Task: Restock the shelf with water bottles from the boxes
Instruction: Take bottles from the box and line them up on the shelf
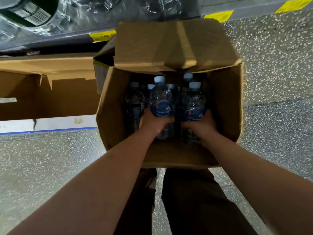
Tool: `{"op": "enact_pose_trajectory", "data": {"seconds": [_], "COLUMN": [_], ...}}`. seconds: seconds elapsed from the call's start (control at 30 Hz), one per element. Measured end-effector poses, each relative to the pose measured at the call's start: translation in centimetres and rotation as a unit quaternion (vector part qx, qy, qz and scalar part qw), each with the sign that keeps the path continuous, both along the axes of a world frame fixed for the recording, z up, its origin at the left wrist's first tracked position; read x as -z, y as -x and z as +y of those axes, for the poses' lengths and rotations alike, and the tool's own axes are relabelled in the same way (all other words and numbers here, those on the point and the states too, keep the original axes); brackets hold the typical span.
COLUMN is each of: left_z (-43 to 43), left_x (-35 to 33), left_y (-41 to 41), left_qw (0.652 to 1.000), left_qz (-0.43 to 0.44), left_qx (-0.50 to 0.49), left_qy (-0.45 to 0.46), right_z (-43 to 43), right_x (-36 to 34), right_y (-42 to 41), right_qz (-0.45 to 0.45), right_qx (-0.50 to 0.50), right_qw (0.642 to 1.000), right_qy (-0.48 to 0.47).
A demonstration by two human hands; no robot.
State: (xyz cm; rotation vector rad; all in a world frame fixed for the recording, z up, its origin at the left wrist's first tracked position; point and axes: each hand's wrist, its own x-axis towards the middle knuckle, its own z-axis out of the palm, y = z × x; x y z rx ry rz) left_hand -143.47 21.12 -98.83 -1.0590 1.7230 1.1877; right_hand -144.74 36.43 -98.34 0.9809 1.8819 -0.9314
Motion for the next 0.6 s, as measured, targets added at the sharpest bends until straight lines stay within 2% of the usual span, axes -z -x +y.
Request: {"op": "enact_pose_trajectory", "data": {"seconds": [0.13, 0.3, 0.4, 0.6], "left_z": [-0.9, -2.4, -3.3, -3.9], "left_x": [-4.2, -9.6, -15.2, -23.3], "left_y": [-0.2, 0.4, 0.1, -1.3], "left_qw": [0.999, 0.997, 0.995, 0.99], "left_qz": [0.015, 0.045, 0.062, 0.126], "left_qx": [0.024, 0.036, 0.067, 0.002], "left_qy": [-0.032, -0.054, -0.048, -0.07], "right_z": [-0.8, -1.9, -2.7, -2.9], "right_x": [-4.4, -10.6, -14.9, -23.0], "right_y": [0.5, 0.8, 0.9, 0.4], "right_qz": [0.028, 0.029, 0.041, 0.111], "right_qx": [-0.049, 0.033, 0.082, 0.047], "right_qw": [0.998, 0.997, 0.993, 0.983], "right_qy": [-0.008, 0.058, 0.075, 0.137]}}
